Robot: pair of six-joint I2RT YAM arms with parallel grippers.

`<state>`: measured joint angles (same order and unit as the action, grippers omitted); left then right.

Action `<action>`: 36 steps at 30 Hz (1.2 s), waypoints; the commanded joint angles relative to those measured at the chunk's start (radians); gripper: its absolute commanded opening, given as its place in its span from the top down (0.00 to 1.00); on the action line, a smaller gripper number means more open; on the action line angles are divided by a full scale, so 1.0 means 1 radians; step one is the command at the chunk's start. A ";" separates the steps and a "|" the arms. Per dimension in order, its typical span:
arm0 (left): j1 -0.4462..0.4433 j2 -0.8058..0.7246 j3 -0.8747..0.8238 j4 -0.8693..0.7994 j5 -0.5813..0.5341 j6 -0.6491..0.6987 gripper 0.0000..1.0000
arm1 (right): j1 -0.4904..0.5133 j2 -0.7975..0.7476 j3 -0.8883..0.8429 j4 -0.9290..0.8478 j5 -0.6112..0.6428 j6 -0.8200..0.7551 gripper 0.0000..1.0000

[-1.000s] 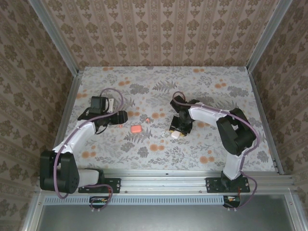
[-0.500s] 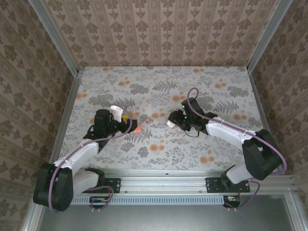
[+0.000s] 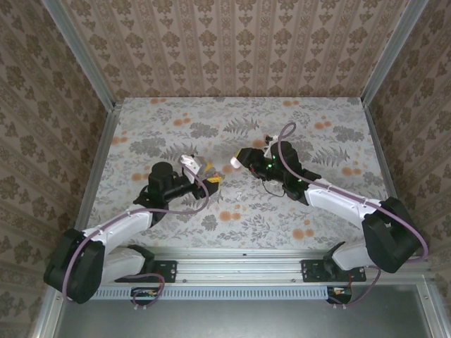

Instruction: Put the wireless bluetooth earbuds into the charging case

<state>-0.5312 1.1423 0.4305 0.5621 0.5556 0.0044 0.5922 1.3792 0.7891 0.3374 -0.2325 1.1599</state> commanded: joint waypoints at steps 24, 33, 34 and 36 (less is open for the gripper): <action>-0.069 0.071 0.042 0.264 0.024 -0.067 0.49 | 0.096 0.006 -0.017 0.195 -0.050 0.018 0.54; -0.072 0.052 0.034 0.286 -0.012 -0.095 0.53 | 0.111 0.007 -0.023 0.201 -0.045 0.018 0.54; -0.072 0.049 0.034 0.286 -0.014 -0.098 0.54 | 0.112 0.006 -0.022 0.202 -0.045 0.018 0.53; -0.072 0.044 0.035 0.286 -0.018 -0.100 0.56 | 0.115 0.006 -0.023 0.202 -0.045 0.017 0.53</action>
<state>-0.5953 1.2049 0.4355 0.8146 0.5457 -0.0753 0.6979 1.3766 0.7765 0.4919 -0.2699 1.1641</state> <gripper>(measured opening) 0.447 0.468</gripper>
